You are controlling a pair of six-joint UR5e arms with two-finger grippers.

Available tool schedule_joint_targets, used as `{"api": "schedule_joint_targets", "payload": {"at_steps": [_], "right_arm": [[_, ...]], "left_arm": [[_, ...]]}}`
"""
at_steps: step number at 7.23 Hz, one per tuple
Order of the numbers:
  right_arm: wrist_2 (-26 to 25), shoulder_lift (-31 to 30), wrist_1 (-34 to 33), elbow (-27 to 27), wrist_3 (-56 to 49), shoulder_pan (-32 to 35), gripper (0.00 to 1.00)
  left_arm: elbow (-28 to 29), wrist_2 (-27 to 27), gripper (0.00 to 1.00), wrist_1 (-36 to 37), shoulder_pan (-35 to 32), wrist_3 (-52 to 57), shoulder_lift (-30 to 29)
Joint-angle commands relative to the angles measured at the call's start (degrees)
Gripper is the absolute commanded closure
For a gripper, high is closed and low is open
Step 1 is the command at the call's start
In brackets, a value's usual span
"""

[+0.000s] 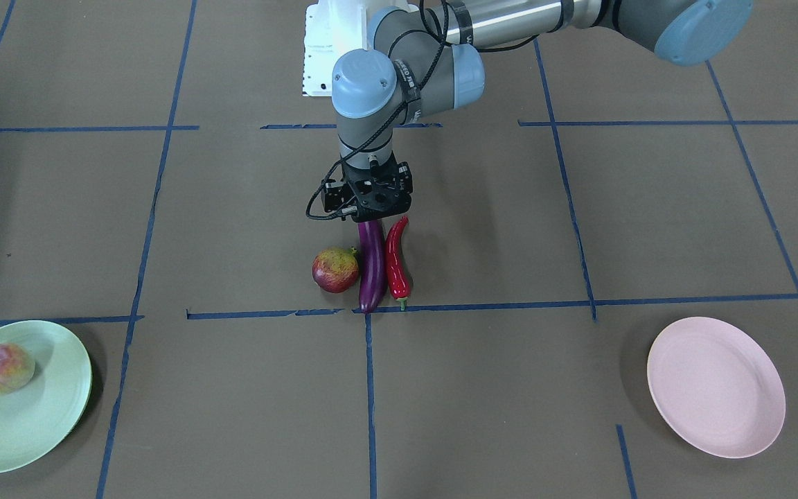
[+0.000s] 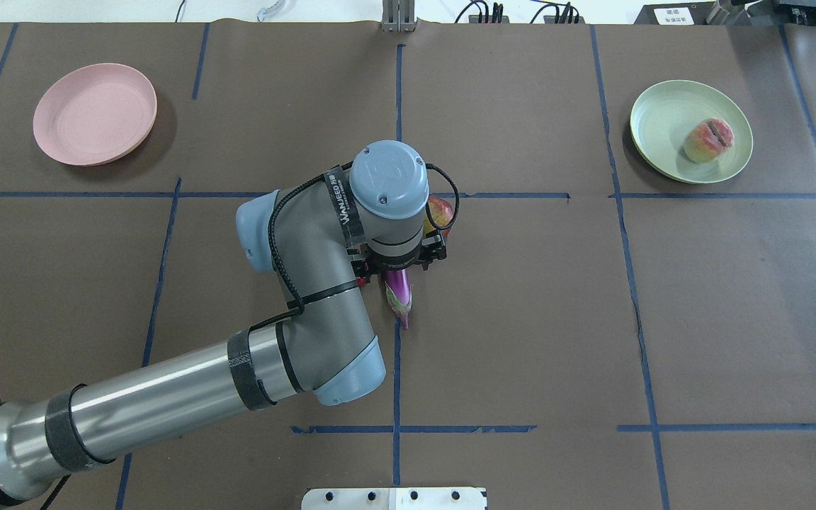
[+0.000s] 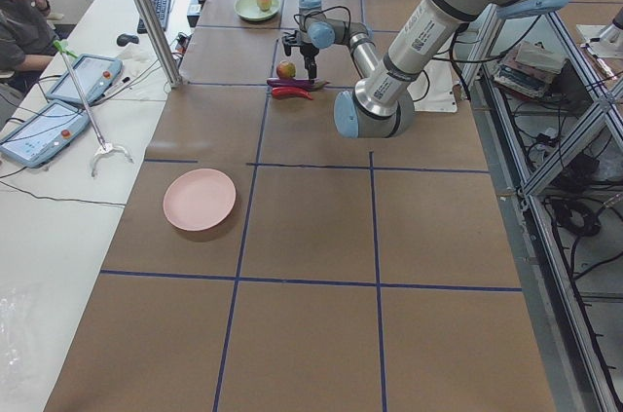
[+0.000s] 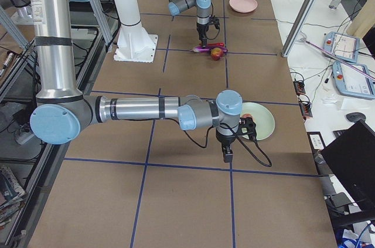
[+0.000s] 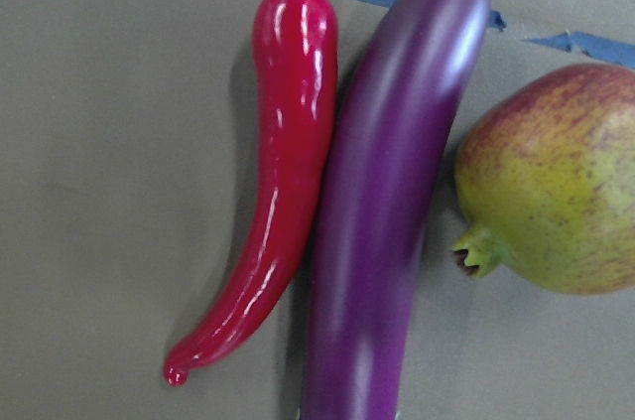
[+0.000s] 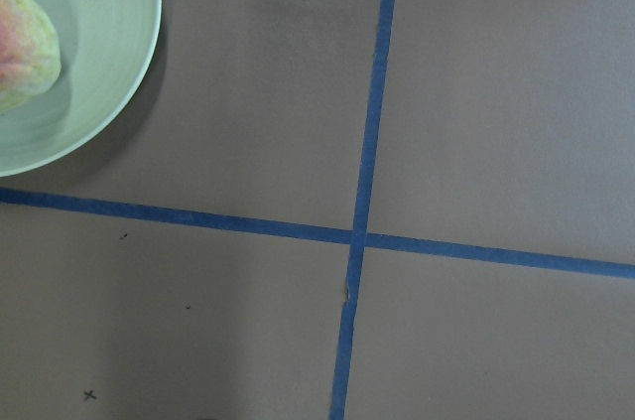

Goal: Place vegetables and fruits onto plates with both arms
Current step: 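Lower the left gripper and grasp the purple eggplant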

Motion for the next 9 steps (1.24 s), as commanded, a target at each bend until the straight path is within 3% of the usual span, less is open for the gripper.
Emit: {"api": "schedule_joint_targets", "payload": {"at_steps": [1, 3, 4, 5, 6, 7, 9], "right_arm": [[0.0, 0.0, 0.0, 0.0, 0.0, 0.0, 0.0], [0.0, 0.0, 0.0, 0.0, -0.1, 0.0, 0.0], [0.0, 0.0, 0.0, 0.0, -0.1, 0.0, 0.0], [0.0, 0.0, 0.0, 0.0, -0.1, 0.0, 0.0], [0.0, 0.0, 0.0, 0.0, -0.1, 0.0, 0.0], [0.0, 0.0, 0.0, 0.0, -0.1, 0.0, 0.0], [0.0, 0.1, -0.1, 0.0, -0.1, 0.0, 0.0]], "left_arm": [[1.5, 0.1, 0.0, 0.0, 0.1, -0.1, -0.3], [5.8, 4.3, 0.02, -2.0, 1.4, -0.1, -1.8], [5.8, 4.4, 0.27, -2.5, 1.4, -0.4, -1.9], [5.9, 4.4, 0.66, -2.5, 1.7, 0.1, -1.9], [5.7, 4.4, 0.96, -2.4, 1.9, 0.4, -1.9], [5.1, 4.5, 1.0, -1.8, 1.8, 0.4, -1.8], [-5.8, 4.2, 1.0, 7.0, -0.2, 0.5, 1.1]]}}
